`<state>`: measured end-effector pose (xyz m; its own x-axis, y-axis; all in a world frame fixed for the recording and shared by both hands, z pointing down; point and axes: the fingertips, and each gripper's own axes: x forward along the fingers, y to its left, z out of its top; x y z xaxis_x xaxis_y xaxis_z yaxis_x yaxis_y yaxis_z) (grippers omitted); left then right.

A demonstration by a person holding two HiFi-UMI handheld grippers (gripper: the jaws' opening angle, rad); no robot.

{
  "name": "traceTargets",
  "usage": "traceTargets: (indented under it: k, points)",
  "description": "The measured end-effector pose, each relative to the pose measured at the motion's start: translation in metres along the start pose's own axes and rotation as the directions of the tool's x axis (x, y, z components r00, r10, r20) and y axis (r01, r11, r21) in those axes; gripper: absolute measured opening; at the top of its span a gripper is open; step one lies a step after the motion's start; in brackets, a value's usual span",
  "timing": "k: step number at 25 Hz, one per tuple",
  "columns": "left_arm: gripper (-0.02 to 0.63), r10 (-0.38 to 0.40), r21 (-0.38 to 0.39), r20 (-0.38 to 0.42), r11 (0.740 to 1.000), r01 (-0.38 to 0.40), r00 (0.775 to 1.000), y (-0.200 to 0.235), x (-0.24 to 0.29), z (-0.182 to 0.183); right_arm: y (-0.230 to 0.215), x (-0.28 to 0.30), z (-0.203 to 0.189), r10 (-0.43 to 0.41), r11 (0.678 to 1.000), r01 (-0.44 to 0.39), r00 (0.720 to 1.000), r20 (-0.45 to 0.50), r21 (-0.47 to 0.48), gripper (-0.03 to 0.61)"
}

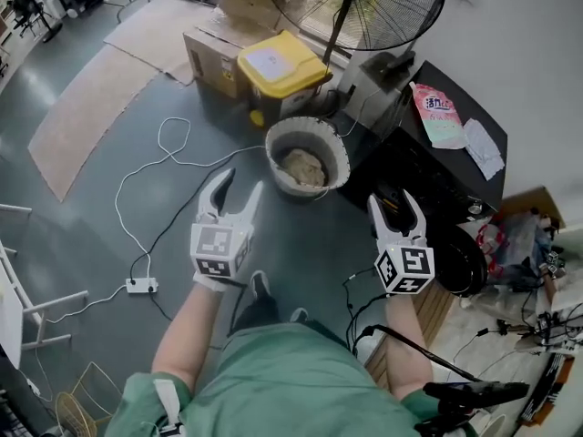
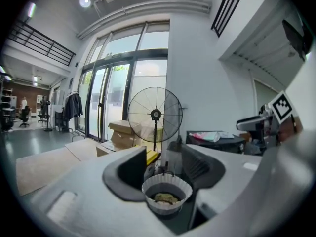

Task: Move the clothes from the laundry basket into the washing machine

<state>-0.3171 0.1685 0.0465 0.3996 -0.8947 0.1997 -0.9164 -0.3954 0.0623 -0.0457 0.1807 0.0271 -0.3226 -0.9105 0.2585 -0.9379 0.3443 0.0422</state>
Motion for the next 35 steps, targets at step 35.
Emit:
traceTargets:
  k: [35]
  points:
    - [0.216, 0.126, 0.006, -0.105, 0.992, -0.126, 0.986, 0.048, 0.200, -0.006, -0.096, 0.236, -0.012, 0.185, 0.982, -0.182, 0.981, -0.056, 0.051, 0.262]
